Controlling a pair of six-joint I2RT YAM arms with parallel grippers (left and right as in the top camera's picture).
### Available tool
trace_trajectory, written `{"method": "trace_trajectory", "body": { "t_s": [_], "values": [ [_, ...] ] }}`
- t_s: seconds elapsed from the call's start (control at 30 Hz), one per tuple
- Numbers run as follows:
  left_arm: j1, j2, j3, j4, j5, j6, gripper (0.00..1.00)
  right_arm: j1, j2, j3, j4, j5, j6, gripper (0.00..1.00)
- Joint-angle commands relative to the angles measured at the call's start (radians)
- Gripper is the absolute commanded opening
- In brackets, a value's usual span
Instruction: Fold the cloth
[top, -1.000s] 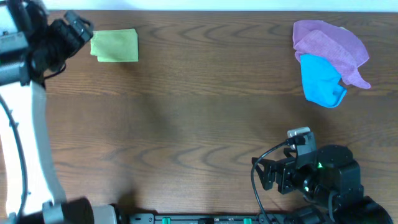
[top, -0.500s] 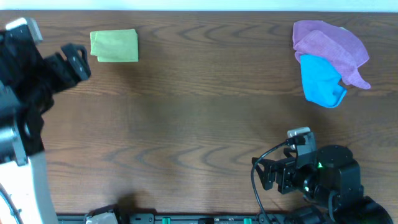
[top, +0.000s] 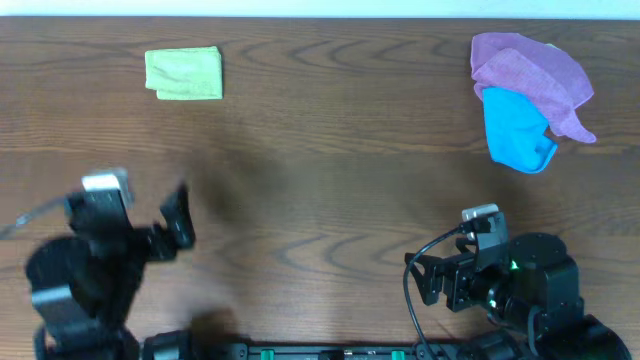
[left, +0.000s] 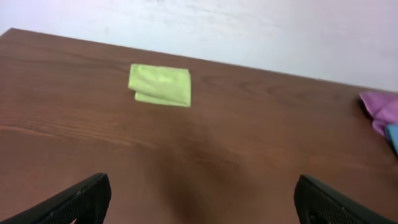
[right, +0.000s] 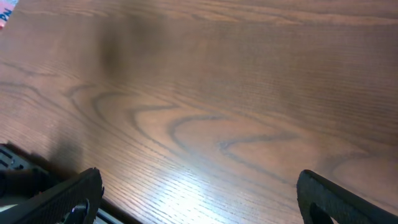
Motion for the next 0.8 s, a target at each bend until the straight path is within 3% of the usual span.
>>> {"method": "trace_trajectory", "body": {
  "t_s": [0.0, 0.4, 0.77],
  "values": [
    [-0.016, -0.108, -0.092, 0.008, -0.005, 0.065, 0.95, -0.009, -0.007, -0.002, -0.001, 0.002, -0.016, 0.99],
    [-0.079, -0.364, -0.328, 0.006, -0.005, 0.257, 0.95, -0.009, -0.007, -0.002, -0.001, 0.002, -0.016, 0.99],
    [-0.113, -0.485, -0.445, -0.005, -0.039, 0.282, 0.95, -0.009, -0.007, -0.002, 0.000, 0.002, -0.016, 0.99]
  ]
}}
